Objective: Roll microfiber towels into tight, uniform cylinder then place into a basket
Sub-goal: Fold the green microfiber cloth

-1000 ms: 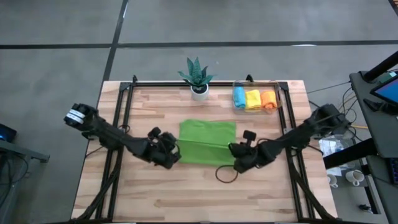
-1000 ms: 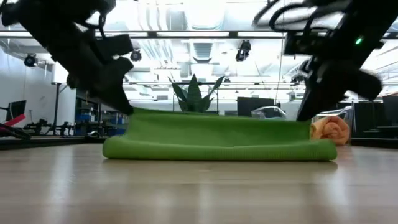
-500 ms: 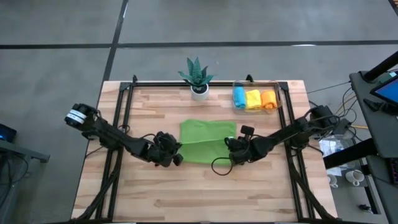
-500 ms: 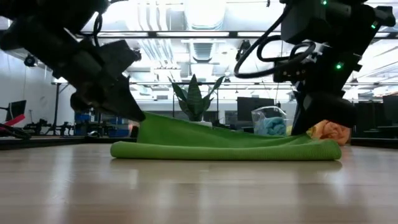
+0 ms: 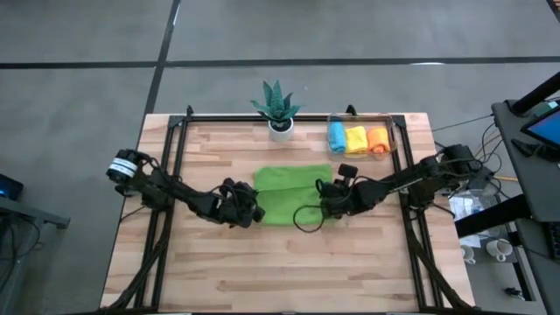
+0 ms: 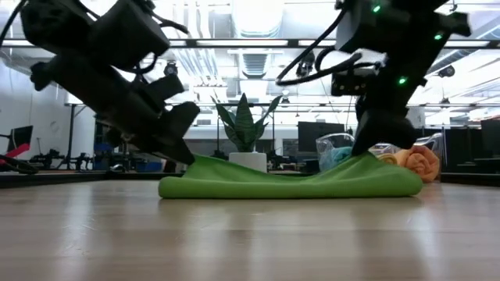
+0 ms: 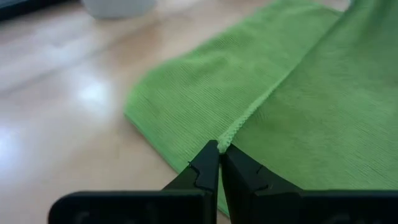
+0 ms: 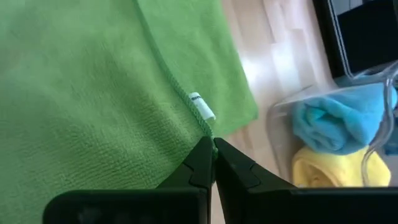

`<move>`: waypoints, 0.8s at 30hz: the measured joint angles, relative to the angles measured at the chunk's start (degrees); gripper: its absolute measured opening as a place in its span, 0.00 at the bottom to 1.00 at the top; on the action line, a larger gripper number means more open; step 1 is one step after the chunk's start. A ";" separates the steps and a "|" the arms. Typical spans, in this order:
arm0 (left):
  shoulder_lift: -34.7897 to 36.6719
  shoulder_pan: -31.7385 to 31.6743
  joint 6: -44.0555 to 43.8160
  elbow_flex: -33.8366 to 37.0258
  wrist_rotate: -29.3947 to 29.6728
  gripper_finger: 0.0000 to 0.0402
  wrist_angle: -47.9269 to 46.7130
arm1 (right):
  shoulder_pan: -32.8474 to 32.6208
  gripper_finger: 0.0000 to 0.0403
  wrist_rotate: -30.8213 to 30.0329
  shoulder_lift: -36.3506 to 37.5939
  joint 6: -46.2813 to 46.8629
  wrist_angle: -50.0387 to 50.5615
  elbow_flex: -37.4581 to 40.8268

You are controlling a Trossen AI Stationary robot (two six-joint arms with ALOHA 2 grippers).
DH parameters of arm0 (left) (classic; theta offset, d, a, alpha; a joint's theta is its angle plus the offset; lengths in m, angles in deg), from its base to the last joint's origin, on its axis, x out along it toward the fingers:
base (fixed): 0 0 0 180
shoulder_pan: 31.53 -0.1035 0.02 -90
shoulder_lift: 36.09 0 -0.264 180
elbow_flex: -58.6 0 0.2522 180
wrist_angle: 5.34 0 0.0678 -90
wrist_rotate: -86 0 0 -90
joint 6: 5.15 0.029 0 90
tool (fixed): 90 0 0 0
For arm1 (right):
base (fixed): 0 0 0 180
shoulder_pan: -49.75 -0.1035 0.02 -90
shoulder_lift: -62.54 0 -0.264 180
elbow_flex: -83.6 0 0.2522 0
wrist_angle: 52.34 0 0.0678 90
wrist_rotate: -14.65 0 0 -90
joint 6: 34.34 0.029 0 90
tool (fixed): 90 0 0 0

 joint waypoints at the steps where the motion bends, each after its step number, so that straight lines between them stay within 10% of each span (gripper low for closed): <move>1: 0.00 -0.52 0.88 0.01 0.79 0.00 0.01 | 0.76 0.02 0.00 -0.02 -0.63 -0.01 0.01; 12: -0.09 -3.16 1.43 0.20 11.62 0.00 -0.03 | 7.50 0.02 -2.44 -0.02 -7.50 -5.58 0.02; 24: -5.51 -9.18 1.17 0.20 11.00 0.00 -0.06 | 14.70 0.02 -2.75 -0.02 -7.36 -9.21 0.39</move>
